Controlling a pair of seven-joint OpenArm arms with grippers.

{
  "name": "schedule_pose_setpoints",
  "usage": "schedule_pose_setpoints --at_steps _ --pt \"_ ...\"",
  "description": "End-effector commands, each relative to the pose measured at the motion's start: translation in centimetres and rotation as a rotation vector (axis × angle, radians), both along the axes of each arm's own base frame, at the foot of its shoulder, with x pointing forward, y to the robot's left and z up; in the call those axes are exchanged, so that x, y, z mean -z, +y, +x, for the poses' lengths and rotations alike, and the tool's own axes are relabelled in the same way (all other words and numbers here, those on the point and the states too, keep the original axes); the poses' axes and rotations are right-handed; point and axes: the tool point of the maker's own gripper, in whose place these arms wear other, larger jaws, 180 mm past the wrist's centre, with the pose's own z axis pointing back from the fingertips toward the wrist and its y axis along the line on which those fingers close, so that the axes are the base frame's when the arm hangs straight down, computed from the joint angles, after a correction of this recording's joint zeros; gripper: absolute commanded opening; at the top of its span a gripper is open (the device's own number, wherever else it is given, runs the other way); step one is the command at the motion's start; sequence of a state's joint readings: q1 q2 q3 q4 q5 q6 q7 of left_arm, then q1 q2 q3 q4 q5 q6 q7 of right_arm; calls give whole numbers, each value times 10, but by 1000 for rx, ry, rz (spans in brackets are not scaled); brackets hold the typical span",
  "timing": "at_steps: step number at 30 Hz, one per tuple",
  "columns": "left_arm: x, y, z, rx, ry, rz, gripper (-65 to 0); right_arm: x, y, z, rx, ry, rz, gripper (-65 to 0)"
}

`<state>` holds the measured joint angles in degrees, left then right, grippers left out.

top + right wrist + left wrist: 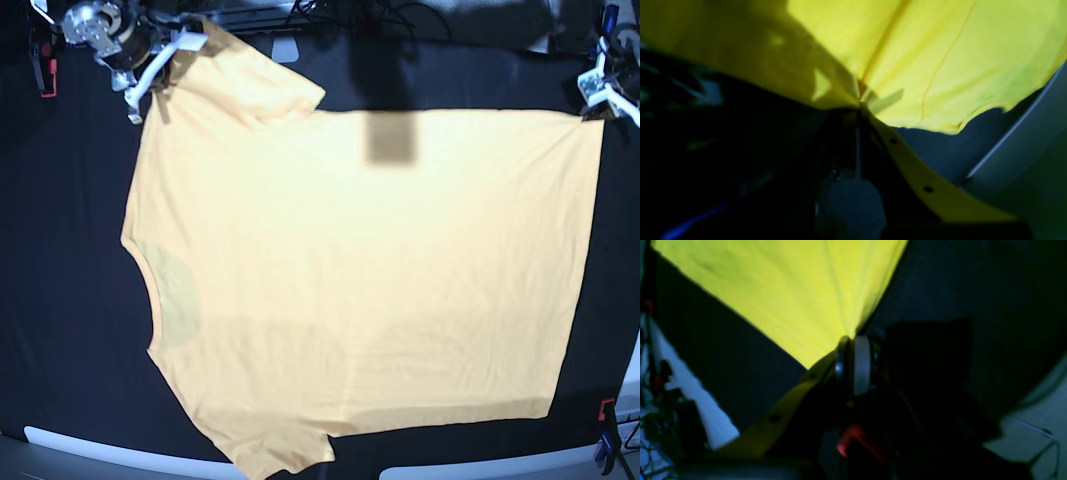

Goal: Layout the t-shirt on the table in an organized manner, then fold the t-shirt properly
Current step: 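Lift the shoulder corners and pull them apart to stretch the shirt, then drag the shirt with both grippers to straighten it on the table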

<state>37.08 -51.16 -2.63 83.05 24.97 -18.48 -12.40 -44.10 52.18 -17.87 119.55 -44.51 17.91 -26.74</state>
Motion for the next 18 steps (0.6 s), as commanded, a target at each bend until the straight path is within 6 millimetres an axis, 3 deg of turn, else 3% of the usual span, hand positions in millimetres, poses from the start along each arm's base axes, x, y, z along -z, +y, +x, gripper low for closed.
schedule_pose_setpoints --at_steps 1,7,10,18 --pt "-6 11 -3 2 17 29 -650 -9 -6 0 1 -11 -20 -650" --pt "-13 8 -39 24 84 22 -650 -16 -9 -42 9 79 -17 -650" --pt "-18 10 -50 27 97 29 -650 -18 -10 -51 10 99 -20 -650" --pt "-41 21 -25 -36 6 -12 -650 -29 -7 -24 34 -7 16 -650"
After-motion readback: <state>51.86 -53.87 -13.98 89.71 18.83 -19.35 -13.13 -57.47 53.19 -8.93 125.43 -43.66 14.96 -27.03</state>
